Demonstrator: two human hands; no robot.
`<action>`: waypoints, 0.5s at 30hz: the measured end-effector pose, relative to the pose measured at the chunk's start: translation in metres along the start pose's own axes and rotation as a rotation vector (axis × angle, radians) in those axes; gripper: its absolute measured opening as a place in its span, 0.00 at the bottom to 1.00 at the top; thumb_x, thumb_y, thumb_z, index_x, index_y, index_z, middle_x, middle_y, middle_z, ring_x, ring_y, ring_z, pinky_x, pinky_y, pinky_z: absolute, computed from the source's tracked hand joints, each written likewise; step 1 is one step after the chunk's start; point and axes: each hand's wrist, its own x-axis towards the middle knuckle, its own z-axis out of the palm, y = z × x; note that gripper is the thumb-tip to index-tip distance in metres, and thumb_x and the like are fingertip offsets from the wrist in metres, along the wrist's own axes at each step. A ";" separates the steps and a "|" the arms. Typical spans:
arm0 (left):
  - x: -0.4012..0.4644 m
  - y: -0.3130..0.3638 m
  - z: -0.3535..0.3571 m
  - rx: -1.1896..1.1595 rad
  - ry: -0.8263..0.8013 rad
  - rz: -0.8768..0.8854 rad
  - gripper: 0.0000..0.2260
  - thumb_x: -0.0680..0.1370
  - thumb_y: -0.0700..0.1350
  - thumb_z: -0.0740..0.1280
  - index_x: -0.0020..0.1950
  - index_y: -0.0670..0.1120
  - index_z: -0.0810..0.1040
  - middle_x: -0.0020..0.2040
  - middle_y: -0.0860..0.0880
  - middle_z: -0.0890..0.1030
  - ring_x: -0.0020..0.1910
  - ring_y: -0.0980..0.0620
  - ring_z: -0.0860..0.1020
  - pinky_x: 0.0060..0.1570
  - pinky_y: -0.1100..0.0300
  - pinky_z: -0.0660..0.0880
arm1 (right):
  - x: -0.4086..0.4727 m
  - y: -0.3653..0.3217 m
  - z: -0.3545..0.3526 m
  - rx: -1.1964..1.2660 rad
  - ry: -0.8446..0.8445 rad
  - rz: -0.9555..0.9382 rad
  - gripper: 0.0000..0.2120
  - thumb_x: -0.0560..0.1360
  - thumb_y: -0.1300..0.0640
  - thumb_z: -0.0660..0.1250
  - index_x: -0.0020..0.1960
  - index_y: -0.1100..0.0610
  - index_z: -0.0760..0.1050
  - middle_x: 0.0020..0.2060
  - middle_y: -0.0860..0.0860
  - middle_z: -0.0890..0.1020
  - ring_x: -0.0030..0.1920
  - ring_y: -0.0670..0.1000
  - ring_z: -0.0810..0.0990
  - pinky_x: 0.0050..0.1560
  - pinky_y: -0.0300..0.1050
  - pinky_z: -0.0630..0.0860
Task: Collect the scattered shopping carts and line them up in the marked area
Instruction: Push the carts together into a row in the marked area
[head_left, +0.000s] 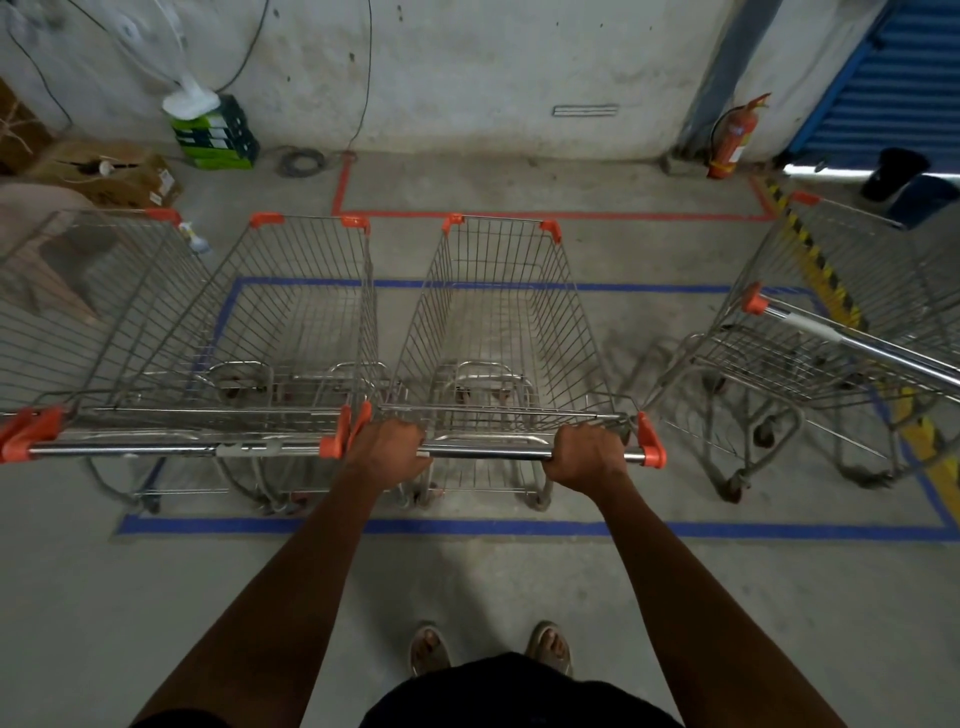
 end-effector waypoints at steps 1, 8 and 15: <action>0.000 0.000 0.000 0.005 0.007 -0.004 0.17 0.78 0.65 0.63 0.54 0.54 0.81 0.54 0.53 0.84 0.58 0.50 0.80 0.72 0.38 0.57 | 0.000 0.000 0.000 -0.005 0.000 0.004 0.15 0.76 0.39 0.63 0.41 0.50 0.74 0.34 0.47 0.79 0.36 0.49 0.80 0.42 0.43 0.73; 0.000 0.001 -0.001 0.016 0.026 -0.004 0.18 0.78 0.64 0.63 0.57 0.53 0.81 0.53 0.51 0.85 0.56 0.49 0.82 0.72 0.39 0.63 | 0.000 0.000 -0.002 0.019 -0.017 -0.001 0.19 0.78 0.36 0.62 0.43 0.51 0.75 0.35 0.47 0.79 0.37 0.49 0.80 0.42 0.43 0.74; 0.002 0.015 0.001 -0.064 0.126 0.074 0.34 0.71 0.78 0.56 0.59 0.52 0.76 0.50 0.50 0.84 0.49 0.48 0.84 0.60 0.47 0.77 | -0.006 0.017 -0.004 0.219 0.011 -0.131 0.22 0.75 0.30 0.65 0.49 0.49 0.78 0.40 0.45 0.82 0.41 0.46 0.81 0.51 0.46 0.79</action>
